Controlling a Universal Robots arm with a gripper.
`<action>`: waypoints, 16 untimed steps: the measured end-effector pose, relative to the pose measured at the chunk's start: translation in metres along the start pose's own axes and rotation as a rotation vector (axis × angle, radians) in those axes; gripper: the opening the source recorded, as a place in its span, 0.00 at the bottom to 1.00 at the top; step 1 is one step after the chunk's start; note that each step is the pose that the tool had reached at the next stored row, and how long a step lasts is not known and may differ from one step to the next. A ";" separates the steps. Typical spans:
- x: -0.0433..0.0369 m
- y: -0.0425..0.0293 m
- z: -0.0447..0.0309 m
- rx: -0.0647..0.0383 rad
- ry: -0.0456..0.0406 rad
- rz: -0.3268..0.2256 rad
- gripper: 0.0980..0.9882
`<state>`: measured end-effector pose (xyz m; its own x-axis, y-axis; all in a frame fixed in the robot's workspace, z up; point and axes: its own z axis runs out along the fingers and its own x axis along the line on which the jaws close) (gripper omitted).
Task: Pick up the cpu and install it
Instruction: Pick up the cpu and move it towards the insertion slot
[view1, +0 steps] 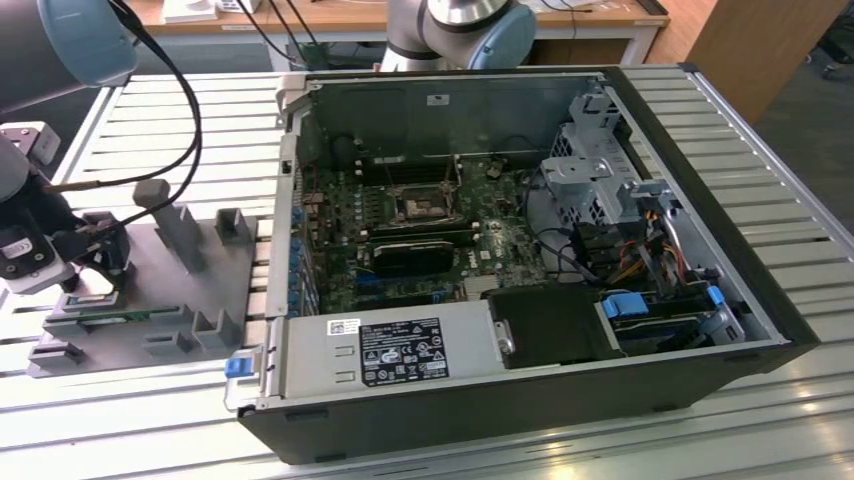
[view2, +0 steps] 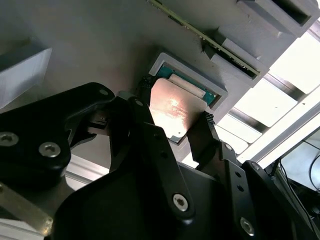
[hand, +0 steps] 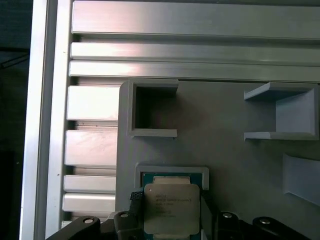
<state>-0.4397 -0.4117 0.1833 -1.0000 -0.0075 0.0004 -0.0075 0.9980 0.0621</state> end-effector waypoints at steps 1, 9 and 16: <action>0.0000 0.0000 0.0000 0.000 0.0000 0.000 0.50; -0.0003 0.0001 -0.0004 0.000 -0.0002 0.000 0.58; -0.0003 0.0002 -0.0022 0.000 -0.0003 0.000 0.58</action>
<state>-0.4394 -0.4117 0.1855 -1.0000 -0.0073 0.0001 -0.0073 0.9980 0.0623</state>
